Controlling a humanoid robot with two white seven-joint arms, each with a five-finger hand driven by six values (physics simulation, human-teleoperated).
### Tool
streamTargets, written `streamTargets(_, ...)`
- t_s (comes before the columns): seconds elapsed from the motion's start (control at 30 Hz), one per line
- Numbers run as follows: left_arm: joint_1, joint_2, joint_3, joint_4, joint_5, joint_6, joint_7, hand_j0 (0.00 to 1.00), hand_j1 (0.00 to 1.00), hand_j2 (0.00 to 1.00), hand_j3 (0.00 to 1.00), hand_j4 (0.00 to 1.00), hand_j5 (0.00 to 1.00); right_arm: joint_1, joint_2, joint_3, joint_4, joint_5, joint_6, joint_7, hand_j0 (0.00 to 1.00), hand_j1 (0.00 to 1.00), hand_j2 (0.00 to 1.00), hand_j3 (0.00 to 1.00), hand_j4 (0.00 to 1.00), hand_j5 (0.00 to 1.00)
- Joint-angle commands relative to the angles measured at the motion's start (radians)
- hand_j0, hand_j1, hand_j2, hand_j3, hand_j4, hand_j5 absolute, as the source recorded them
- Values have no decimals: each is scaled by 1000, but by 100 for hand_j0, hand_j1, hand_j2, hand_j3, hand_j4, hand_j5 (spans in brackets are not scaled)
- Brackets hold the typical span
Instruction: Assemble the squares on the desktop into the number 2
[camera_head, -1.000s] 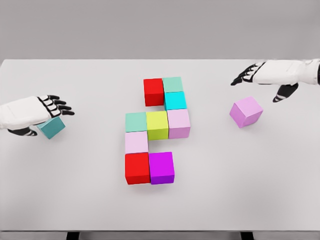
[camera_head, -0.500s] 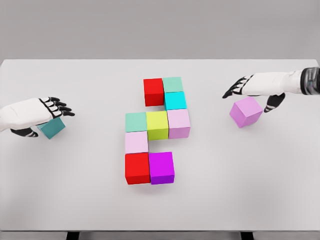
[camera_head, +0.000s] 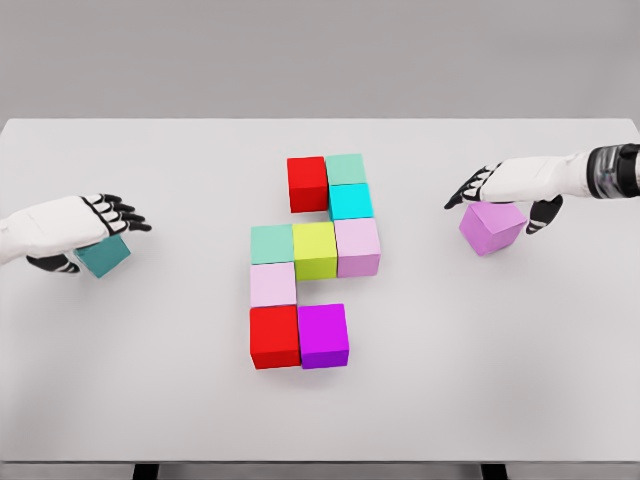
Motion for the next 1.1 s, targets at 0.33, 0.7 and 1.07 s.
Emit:
streamTargets(0.33, -8, -3, 1, 17, -37, 1, 0, 94, 94, 94, 94, 94, 94, 2, 46, -1, 57, 30, 2, 1, 100, 100, 100, 100, 100, 100)
streamTargets(0.7, -17, -6, -11, 15, -68, 1, -49, 64, 64, 64, 64, 64, 64, 20, 46, 1, 18, 40, 2, 1, 100, 100, 100, 100, 100, 100)
streamTargets(1.07, -67, -41, -7, 38, -63, 1, -49, 66, 66, 66, 66, 66, 66, 14, 46, -4, 18, 42, 2, 18, 90, 90, 90, 90, 90, 90)
